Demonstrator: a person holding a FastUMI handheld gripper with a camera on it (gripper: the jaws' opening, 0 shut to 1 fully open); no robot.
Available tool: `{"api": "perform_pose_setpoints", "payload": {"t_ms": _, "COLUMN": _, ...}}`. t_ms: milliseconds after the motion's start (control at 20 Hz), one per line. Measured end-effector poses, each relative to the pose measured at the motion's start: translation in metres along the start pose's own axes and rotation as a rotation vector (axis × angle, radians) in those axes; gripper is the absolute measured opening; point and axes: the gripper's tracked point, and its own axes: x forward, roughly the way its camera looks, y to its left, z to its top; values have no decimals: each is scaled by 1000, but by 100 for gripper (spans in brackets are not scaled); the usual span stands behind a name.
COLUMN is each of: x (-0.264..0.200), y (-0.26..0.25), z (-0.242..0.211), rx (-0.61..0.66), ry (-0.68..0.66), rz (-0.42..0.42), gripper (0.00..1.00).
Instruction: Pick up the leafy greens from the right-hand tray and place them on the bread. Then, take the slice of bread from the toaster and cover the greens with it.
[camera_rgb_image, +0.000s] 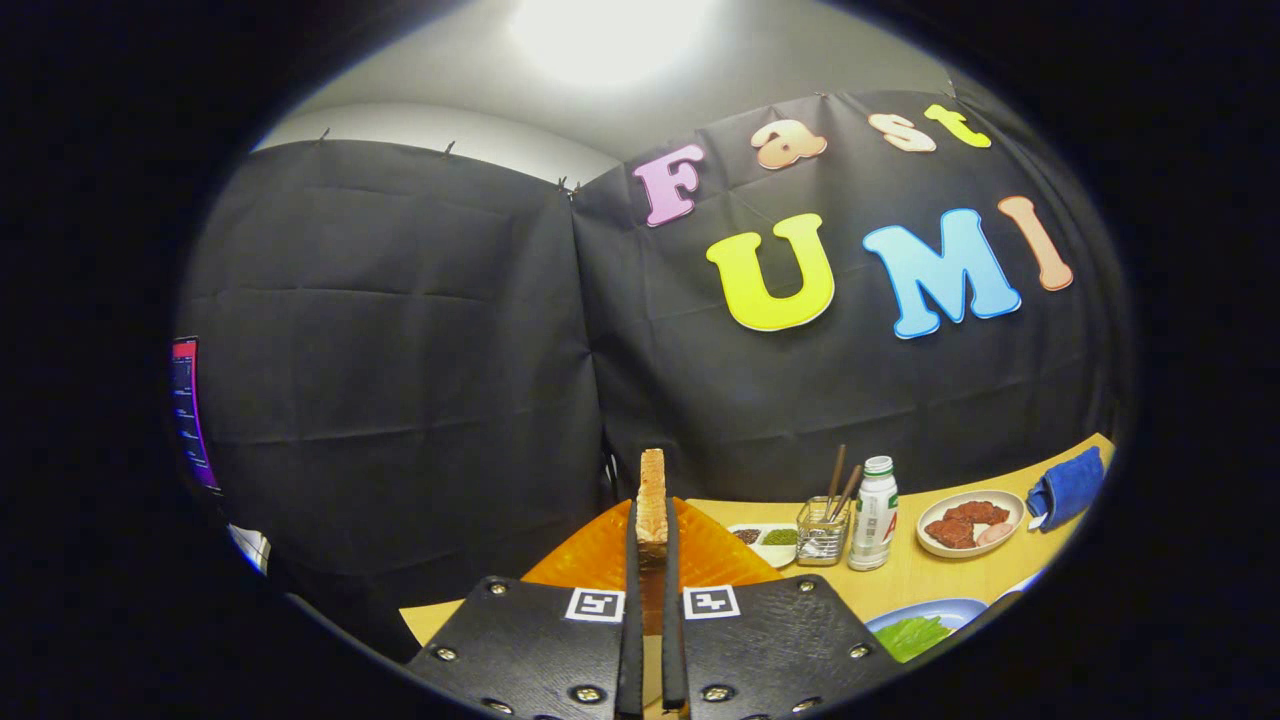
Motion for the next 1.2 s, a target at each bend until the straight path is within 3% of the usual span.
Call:
{"api": "perform_pose_setpoints", "payload": {"t_ms": 550, "x": -46, "y": -100, "z": -18, "rx": -101, "ry": 76, "rz": -175, "gripper": 7}}
{"api": "perform_pose_setpoints", "payload": {"t_ms": 1200, "x": -103, "y": -204, "z": -74, "rx": -268, "ry": 218, "rz": -381, "gripper": 7}}
